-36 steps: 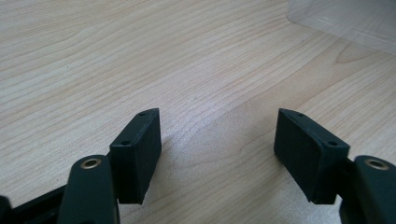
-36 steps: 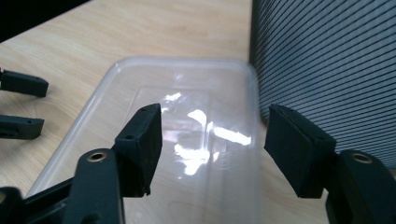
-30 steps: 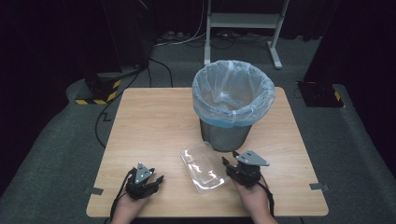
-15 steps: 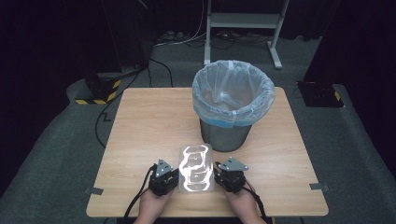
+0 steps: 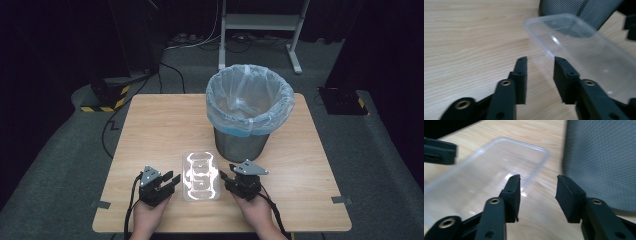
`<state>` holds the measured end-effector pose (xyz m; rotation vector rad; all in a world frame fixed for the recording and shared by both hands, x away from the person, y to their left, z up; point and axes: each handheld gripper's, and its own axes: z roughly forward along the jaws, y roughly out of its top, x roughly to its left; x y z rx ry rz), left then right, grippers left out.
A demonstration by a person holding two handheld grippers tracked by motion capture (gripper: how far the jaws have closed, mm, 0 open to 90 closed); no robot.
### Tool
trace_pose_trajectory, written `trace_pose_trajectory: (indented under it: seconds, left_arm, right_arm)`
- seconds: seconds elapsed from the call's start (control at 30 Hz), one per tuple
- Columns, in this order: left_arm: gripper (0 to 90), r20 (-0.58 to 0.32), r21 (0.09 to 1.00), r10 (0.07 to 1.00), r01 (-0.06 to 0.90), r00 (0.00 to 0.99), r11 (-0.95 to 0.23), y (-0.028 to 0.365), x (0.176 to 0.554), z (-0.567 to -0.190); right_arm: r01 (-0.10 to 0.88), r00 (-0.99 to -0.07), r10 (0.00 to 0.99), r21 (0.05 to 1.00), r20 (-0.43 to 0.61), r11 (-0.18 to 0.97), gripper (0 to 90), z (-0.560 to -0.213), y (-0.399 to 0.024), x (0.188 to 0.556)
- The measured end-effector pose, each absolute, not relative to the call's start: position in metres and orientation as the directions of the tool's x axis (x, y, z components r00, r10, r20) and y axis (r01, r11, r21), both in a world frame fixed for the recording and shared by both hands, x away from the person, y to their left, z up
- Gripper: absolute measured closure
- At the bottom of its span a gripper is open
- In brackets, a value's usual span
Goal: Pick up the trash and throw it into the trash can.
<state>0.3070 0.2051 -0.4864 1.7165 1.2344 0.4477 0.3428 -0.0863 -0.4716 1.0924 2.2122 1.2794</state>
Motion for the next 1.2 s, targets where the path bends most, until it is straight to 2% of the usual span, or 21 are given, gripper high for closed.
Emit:
trace_pose_trajectory:
  seconds: [0.17, 0.23, 0.3, 0.37, 0.43, 0.57, 0.7, 0.77, 0.87, 1.17, 1.2]
  left_arm:
    - [39.0, -0.298, 0.806, 0.848, 0.591, 0.439, -0.023, 0.190, 0.313, -0.485]
    - [36.2, -0.309, 0.778, 0.848, 0.627, 0.431, -0.035, 0.185, 0.319, -0.490]
    - [34.2, -0.364, 0.753, 0.823, 0.657, 0.435, -0.014, 0.184, 0.324, -0.495]
    - [37.9, -0.396, 0.741, 0.805, 0.671, 0.442, -0.004, 0.182, 0.326, -0.496]
    - [38.5, -0.396, 0.739, 0.810, 0.674, 0.433, 0.001, 0.181, 0.327, -0.495]
    - [52.9, -0.416, 0.747, 0.801, 0.664, 0.431, 0.030, 0.186, 0.325, -0.492]
    - [67.1, -0.353, 0.813, 0.823, 0.581, 0.445, 0.035, 0.186, 0.314, -0.478]
    - [77.8, -0.252, 0.874, 0.852, 0.486, 0.459, -0.003, 0.186, 0.304, -0.471]
    - [82.3, -0.216, 0.902, 0.861, 0.431, 0.461, -0.004, 0.185, 0.296, -0.464]
    - [82.7, -0.150, 0.949, 0.874, 0.316, 0.462, -0.005, 0.190, 0.286, -0.439]
    - [82.8, -0.120, 0.958, 0.875, 0.285, 0.469, -0.021, 0.191, 0.284, -0.430]
  right_arm:
    - [0.494, -0.639, 0.753, 0.834, 0.157, 0.245, 46.2, -0.482, -0.073, 0.349]
    - [0.532, -0.632, 0.748, 0.816, 0.204, 0.227, 43.6, -0.486, -0.071, 0.353]
    - [0.558, -0.642, 0.728, 0.798, 0.240, 0.229, 41.9, -0.492, -0.070, 0.357]
    - [0.595, -0.645, 0.702, 0.775, 0.302, 0.212, 45.5, -0.493, -0.070, 0.360]
    - [0.608, -0.646, 0.693, 0.765, 0.319, 0.214, 48.4, -0.493, -0.071, 0.362]
    - [0.600, -0.640, 0.705, 0.771, 0.305, 0.212, 57.1, -0.486, -0.074, 0.359]
    - [0.516, -0.649, 0.724, 0.834, 0.233, 0.195, 71.1, -0.472, -0.078, 0.351]
    - [0.485, -0.649, 0.738, 0.848, 0.185, 0.214, 82.6, -0.463, -0.079, 0.348]
    - [0.431, -0.666, 0.734, 0.872, 0.134, 0.232, 82.2, -0.455, -0.078, 0.344]
    - [0.275, -0.680, 0.733, 0.933, 0.020, 0.230, 82.1, -0.425, -0.069, 0.332]
    - [0.261, -0.681, 0.732, 0.938, 0.010, 0.230, 82.0, -0.422, -0.069, 0.332]
